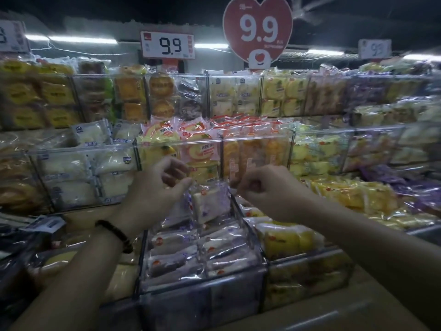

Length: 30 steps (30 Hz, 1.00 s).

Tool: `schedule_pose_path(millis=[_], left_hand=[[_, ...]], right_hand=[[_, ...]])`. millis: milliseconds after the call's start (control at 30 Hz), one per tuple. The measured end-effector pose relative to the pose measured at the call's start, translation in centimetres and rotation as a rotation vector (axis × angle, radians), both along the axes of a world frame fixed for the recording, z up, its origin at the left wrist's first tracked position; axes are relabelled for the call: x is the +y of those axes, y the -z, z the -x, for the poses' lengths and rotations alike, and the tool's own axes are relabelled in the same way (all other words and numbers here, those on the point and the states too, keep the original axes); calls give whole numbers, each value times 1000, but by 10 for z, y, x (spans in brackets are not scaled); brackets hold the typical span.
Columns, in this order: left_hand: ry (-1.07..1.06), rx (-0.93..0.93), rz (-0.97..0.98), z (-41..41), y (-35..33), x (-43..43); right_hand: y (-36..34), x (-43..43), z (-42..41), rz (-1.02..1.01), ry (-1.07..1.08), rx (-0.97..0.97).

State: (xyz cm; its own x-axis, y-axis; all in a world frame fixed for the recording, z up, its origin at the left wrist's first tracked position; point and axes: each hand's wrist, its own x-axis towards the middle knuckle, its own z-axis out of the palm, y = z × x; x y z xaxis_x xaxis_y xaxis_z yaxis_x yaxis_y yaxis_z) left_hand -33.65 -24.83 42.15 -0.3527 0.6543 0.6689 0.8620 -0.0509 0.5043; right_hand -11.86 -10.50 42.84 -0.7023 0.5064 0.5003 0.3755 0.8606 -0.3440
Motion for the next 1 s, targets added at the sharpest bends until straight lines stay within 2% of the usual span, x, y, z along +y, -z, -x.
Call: schedule_pose_path(millis=[67, 167, 300, 400, 567, 800, 867, 967, 1000], left_hand=[[171, 1, 75, -47, 6, -8], [417, -117, 198, -106, 30, -9], [580, -201, 417, -168, 87, 17], [698, -259, 590, -208, 143, 47], [786, -223, 921, -255, 239, 104], [866, 189, 1222, -310, 342, 193], [913, 131, 1257, -326, 372, 212], [874, -116, 1287, -337, 413, 229], [858, -86, 1284, -338, 422, 233]], right_hand=[[2, -11, -30, 52, -45, 75], [19, -20, -81, 149, -118, 88], [68, -14, -146, 204, -88, 38], [123, -1, -190, 340, -27, -13], [240, 31, -258, 585, 148, -114], [385, 70, -321, 877, 439, -270], [423, 80, -329, 987, 515, -297], [474, 93, -335, 1130, 553, -404], [489, 97, -335, 1161, 559, -453]])
